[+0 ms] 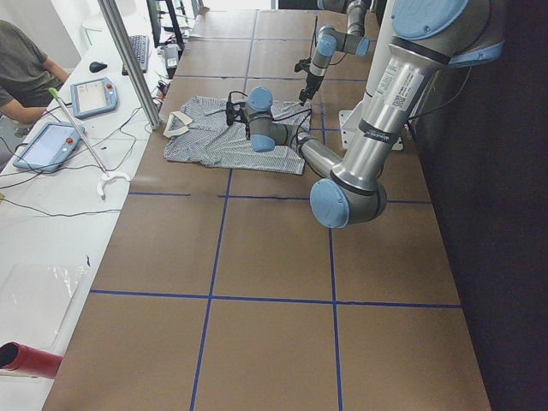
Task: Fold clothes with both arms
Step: 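Lower both grippers toward the shirt hem corners nearest the robot, then grasp the hem corners with both grippers and pull toward the robot, then hold the hem corners with both grippers and lift them, then fold the hem with both grippers over the shirt toward the collar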
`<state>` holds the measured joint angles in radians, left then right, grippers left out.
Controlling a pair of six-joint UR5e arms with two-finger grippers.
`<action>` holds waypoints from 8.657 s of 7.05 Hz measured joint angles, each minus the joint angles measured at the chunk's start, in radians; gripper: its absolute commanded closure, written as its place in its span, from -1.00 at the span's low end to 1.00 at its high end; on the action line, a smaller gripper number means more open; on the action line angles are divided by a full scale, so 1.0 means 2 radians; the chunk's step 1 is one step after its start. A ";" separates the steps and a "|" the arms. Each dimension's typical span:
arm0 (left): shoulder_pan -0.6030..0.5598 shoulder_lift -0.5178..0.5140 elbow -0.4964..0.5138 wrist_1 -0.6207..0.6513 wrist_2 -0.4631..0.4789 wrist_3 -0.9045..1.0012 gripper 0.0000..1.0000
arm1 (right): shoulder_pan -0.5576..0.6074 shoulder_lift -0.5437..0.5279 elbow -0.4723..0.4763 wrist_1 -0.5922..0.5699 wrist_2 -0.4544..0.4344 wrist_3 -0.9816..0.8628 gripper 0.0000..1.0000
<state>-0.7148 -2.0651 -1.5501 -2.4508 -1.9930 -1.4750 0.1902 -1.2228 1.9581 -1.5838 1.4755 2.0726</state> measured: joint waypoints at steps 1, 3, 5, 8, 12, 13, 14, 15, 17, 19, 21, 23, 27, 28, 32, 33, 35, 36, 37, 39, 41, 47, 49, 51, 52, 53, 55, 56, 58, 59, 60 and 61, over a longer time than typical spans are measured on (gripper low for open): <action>0.000 0.000 0.000 0.000 0.000 0.000 -0.68 | -0.002 -0.002 -0.002 -0.002 0.000 0.000 -0.31; 0.000 0.000 0.000 0.000 0.000 0.000 -0.68 | -0.003 -0.006 -0.004 -0.003 0.001 0.000 0.32; 0.000 0.000 0.000 0.000 0.000 -0.001 -0.68 | -0.004 -0.012 -0.004 -0.003 0.001 0.001 1.00; -0.001 0.001 -0.001 0.000 0.000 -0.001 -0.68 | -0.005 -0.012 -0.002 -0.003 0.005 0.001 1.00; 0.017 0.098 -0.121 0.005 0.039 -0.035 -0.68 | -0.002 -0.040 0.044 -0.005 0.013 0.001 1.00; 0.048 0.143 -0.165 0.006 0.074 -0.049 -0.68 | -0.002 -0.059 0.059 -0.005 0.014 0.000 1.00; 0.087 0.186 -0.194 0.008 0.121 -0.063 -0.68 | -0.002 -0.071 0.068 -0.005 0.016 0.000 1.00; 0.124 0.212 -0.216 0.030 0.159 -0.083 -0.68 | -0.003 -0.076 0.072 -0.005 0.016 -0.001 1.00; 0.201 0.224 -0.244 0.127 0.228 -0.124 -0.63 | -0.005 -0.078 0.073 -0.005 0.016 -0.001 1.00; 0.241 0.205 -0.241 0.187 0.253 -0.138 -0.53 | -0.005 -0.079 0.072 -0.005 0.016 -0.002 1.00; 0.249 0.185 -0.233 0.213 0.256 -0.139 -0.46 | -0.005 -0.079 0.072 -0.005 0.015 -0.004 1.00; 0.251 0.179 -0.220 0.218 0.256 -0.138 -0.34 | -0.005 -0.079 0.072 -0.005 0.015 -0.004 1.00; 0.252 0.174 -0.207 0.218 0.253 -0.134 -0.21 | -0.005 -0.078 0.072 -0.005 0.015 -0.004 1.00; 0.252 0.173 -0.205 0.218 0.253 -0.133 -0.03 | -0.005 -0.078 0.073 -0.005 0.015 -0.004 1.00; 0.255 0.173 -0.202 0.218 0.252 -0.133 1.00 | -0.006 -0.078 0.073 -0.004 0.015 -0.003 1.00; 0.257 0.171 -0.202 0.218 0.252 -0.134 1.00 | -0.006 -0.078 0.073 -0.004 0.015 -0.002 1.00; 0.260 0.169 -0.216 0.220 0.252 -0.136 1.00 | -0.007 -0.079 0.077 -0.004 0.014 -0.001 1.00; 0.260 0.170 -0.238 0.230 0.251 -0.142 1.00 | -0.012 -0.085 0.085 -0.005 0.013 0.000 1.00; 0.265 0.172 -0.266 0.251 0.246 -0.158 1.00 | -0.022 -0.103 0.108 -0.005 0.012 0.000 1.00; 0.285 0.175 -0.317 0.281 0.225 -0.190 1.00 | -0.037 -0.141 0.162 -0.005 0.012 0.001 1.00; 0.271 0.173 -0.344 0.290 0.206 -0.195 1.00 | -0.011 -0.131 0.177 -0.005 0.013 -0.004 1.00; 0.061 0.006 -0.119 0.277 0.204 -0.077 1.00 | 0.236 0.091 -0.101 0.019 0.096 -0.219 1.00; 0.018 -0.034 -0.020 0.229 0.211 -0.044 1.00 | 0.284 0.140 -0.214 0.076 0.122 -0.267 1.00; 0.008 -0.066 0.053 0.195 0.230 -0.030 1.00 | 0.301 0.176 -0.280 0.095 0.138 -0.295 1.00; 0.002 -0.072 0.072 0.188 0.234 -0.019 1.00 | 0.304 0.190 -0.307 0.102 0.140 -0.298 1.00; -0.004 -0.075 0.089 0.175 0.236 -0.007 1.00 | 0.309 0.201 -0.331 0.114 0.140 -0.300 1.00; -0.010 -0.082 0.119 0.149 0.240 0.005 1.00 | 0.315 0.222 -0.371 0.125 0.140 -0.303 1.00; -0.010 -0.089 0.128 0.145 0.241 0.008 1.00 | 0.316 0.230 -0.384 0.126 0.140 -0.303 1.00; -0.011 -0.103 0.159 0.131 0.241 0.009 0.88 | 0.315 0.235 -0.399 0.134 0.140 -0.303 1.00; -0.011 -0.107 0.175 0.117 0.241 0.009 0.52 | 0.314 0.235 -0.404 0.142 0.140 -0.303 0.32; -0.011 -0.108 0.184 0.106 0.241 0.008 0.37 | 0.312 0.234 -0.406 0.146 0.140 -0.303 0.19; -0.011 -0.109 0.186 0.101 0.240 0.007 0.36 | 0.309 0.233 -0.406 0.147 0.139 -0.302 0.09</action>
<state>-0.7363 -2.2825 -1.1772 -2.2497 -1.5138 -1.4601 0.8078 -0.7559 1.1459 -1.2894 1.7544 1.4681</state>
